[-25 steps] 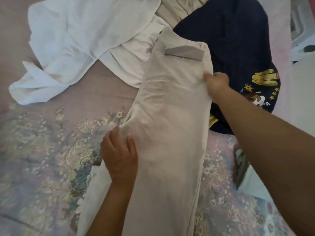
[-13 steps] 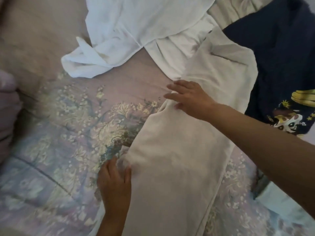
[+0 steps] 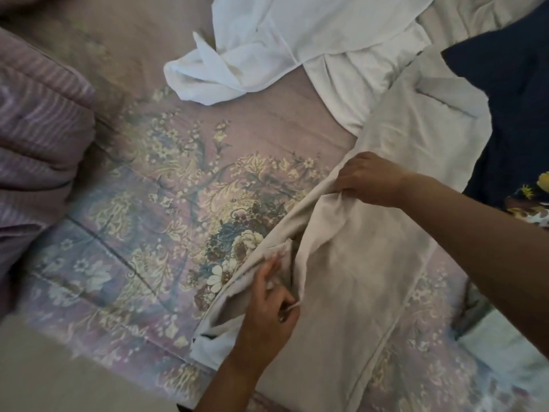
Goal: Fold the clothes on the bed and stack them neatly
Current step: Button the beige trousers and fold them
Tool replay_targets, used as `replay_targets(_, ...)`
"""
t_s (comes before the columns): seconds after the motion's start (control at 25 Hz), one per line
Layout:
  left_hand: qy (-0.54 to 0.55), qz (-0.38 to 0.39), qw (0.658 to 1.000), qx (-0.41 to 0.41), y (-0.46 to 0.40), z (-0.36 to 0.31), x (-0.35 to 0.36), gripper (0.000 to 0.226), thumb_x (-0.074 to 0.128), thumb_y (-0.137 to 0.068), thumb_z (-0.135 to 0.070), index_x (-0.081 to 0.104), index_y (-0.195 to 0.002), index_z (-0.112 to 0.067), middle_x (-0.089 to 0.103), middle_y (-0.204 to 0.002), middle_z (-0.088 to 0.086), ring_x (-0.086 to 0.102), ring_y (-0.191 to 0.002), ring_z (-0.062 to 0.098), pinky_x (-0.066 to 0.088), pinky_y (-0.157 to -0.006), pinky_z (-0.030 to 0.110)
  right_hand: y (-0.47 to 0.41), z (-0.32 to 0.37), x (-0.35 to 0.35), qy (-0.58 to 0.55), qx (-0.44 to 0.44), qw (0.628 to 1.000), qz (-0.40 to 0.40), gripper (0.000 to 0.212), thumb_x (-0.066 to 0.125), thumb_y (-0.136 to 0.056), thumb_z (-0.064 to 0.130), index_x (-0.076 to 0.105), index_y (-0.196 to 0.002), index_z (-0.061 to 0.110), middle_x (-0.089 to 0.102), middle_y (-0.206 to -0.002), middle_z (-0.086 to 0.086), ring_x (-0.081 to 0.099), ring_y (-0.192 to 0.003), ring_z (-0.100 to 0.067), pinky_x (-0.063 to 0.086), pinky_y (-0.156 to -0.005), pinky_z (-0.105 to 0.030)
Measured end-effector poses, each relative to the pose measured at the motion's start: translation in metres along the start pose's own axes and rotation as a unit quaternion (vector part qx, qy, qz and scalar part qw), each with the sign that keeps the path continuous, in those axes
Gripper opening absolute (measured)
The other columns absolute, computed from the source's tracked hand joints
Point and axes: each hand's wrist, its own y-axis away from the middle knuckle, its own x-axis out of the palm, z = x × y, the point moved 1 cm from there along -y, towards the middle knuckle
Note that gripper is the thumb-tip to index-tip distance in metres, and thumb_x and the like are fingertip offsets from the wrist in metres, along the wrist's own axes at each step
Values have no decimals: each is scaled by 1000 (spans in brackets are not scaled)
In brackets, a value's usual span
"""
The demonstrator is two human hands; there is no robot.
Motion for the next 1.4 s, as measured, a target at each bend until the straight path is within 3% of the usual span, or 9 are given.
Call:
replay_targets(0.24, 172, -43, 948, -265, -22, 26, -5, 18, 66, -97, -12, 49, -89, -11, 52, -75, 8, 46, -70, 21, 38, -62, 38, -8, -4, -2, -41, 56, 997, -35, 22, 59, -102, 19, 74, -115, 10, 74, -115, -11, 61, -118, -33, 40, -102, -45)
replay_targets(0.32, 186, 8, 934, -304, -40, 38, -14, 7, 58, -102, -13, 53, -98, -11, 62, -85, 14, 56, -80, 27, 39, -65, 37, -21, -4, -2, -55, 98, 994, -12, 28, 56, -104, 26, 72, -115, 6, 72, -117, -15, 61, -116, -35, 41, -101, -46)
replay_targets(0.44, -47, 76, 969, -232, -52, 47, -24, 16, 50, -106, -24, 59, -106, -10, 70, -97, 18, 66, -90, 35, 44, -72, 39, -37, 4, 8, -28, 138, 990, 1, 36, 57, -102, 34, 65, -126, 8, 64, -131, -16, 50, -130, -34, 37, -107, -48)
replay_targets(0.64, -96, -11, 974, -206, 9, 49, -36, 30, 59, -101, -29, 61, -129, -18, 70, -118, -1, 68, -106, 23, 50, -82, 37, -34, -1, 14, -99, 143, 984, -39, 32, 61, -98, 35, 71, -116, 10, 62, -134, -8, 44, -137, -27, 23, -115, -47)
replay_targets(0.76, -97, -19, 955, -280, 46, 67, -43, 24, 68, -96, -28, 64, -118, -18, 74, -105, 5, 70, -100, 28, 50, -80, 39, -34, 2, 14, -91, 82, 991, -56, 23, 63, -98, 26, 75, -107, 8, 69, -125, -7, 48, -134, -28, 25, -114, -46)
replay_targets(0.88, -100, 23, 941, -322, 60, 78, -44, 11, 66, -98, -27, 65, -94, -18, 72, -89, 20, 72, -89, 38, 52, -77, 45, -43, 2, 14, -17, 146, 987, 59, 29, 47, -106, 26, 69, -122, 15, 63, -133, -8, 40, -137, -29, 20, -115, -49)
replay_targets(1.12, -191, 4, 923, -335, 69, 91, -52, 20, 52, -105, -27, 65, -118, -18, 71, -109, 13, 70, -87, 32, 54, -78, 43, -55, 9, 18, 26, 183, 980, 69, 46, 52, -102, 44, 55, -137, 15, 54, -143, -10, 35, -141, -30, 11, -118, -61)
replay_targets(1.24, -127, -40, 943, -306, 75, 81, -43, 16, 71, -93, -18, 72, -104, -6, 55, -117, 19, 60, -101, 37, 51, -89, 47, -43, 5, 18, 16, 230, 969, 86, 56, 53, -100, 51, 50, -143, 15, 46, -149, -9, 29, -144, -29, 1, -118, -67)
replay_targets(1.4, -145, -1, 936, -320, 66, 97, -50, 16, 87, -75, -6, 72, -77, -2, 54, -105, 29, 56, -98, 46, 41, -95, 51, -46, 8, 14, 71, 237, 966, 81, 37, 52, -103, 36, 60, -135, 18, 52, -140, -9, 31, -141, -32, 0, -118, -70)
